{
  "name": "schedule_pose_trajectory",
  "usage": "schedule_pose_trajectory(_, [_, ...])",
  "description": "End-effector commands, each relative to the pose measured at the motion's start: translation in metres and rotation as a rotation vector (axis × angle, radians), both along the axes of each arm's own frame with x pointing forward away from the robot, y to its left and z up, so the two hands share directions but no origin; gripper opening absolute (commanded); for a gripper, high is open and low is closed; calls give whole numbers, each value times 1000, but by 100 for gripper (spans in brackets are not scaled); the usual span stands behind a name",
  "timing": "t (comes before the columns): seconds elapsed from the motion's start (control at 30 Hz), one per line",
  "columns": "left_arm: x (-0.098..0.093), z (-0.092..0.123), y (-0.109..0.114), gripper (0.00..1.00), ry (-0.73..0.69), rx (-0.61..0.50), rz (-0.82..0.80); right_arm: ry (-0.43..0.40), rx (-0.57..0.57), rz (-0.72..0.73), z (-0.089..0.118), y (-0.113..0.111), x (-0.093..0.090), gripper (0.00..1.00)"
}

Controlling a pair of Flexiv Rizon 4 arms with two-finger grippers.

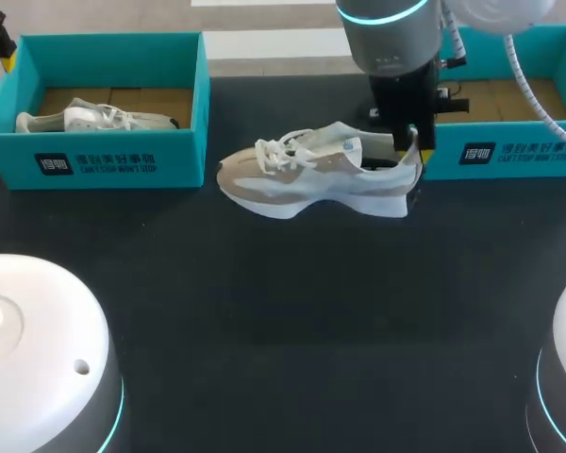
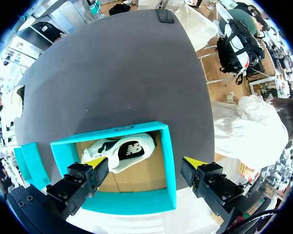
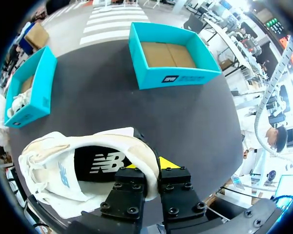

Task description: Take the shoe out of the shoebox, open the shoe tongue, remove and reinsert the insole, then place the shoe into the shoebox

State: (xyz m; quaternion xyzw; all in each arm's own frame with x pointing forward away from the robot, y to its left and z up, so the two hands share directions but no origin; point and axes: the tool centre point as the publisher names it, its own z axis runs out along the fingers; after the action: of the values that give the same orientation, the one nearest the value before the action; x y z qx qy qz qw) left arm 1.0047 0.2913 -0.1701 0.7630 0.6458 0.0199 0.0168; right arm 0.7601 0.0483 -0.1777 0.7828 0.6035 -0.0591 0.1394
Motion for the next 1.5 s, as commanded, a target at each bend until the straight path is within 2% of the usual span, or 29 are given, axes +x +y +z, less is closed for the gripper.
schedule_pose_trajectory(0.03, [0,0,0,100,-1,2,-1,-16,-8,-30,-20,14,-22,0])
schedule_pose_trajectory(0.13, [0,0,0,100,-1,2,-1,-24,17,-58,-35,26,-47,0])
schedule_pose_trajectory(0.27, [0,0,0,100,-1,2,-1,-26,-3,-75,-49,33,-69,0])
schedule_pose_trajectory(0.5, [0,0,0,100,-1,2,-1,-14,-19,-79,-72,36,-91,0])
schedule_pose_trajectory(0.97, [0,0,0,100,-1,2,-1,-67,-62,-31,-123,44,-93,0])
schedule_pose_trajectory(1.3, [0,0,0,100,-1,2,-1,-68,-88,-20,-146,52,-87,0])
schedule_pose_trajectory(1.5, [0,0,0,100,-1,2,-1,-62,-75,-82,-160,54,-82,0])
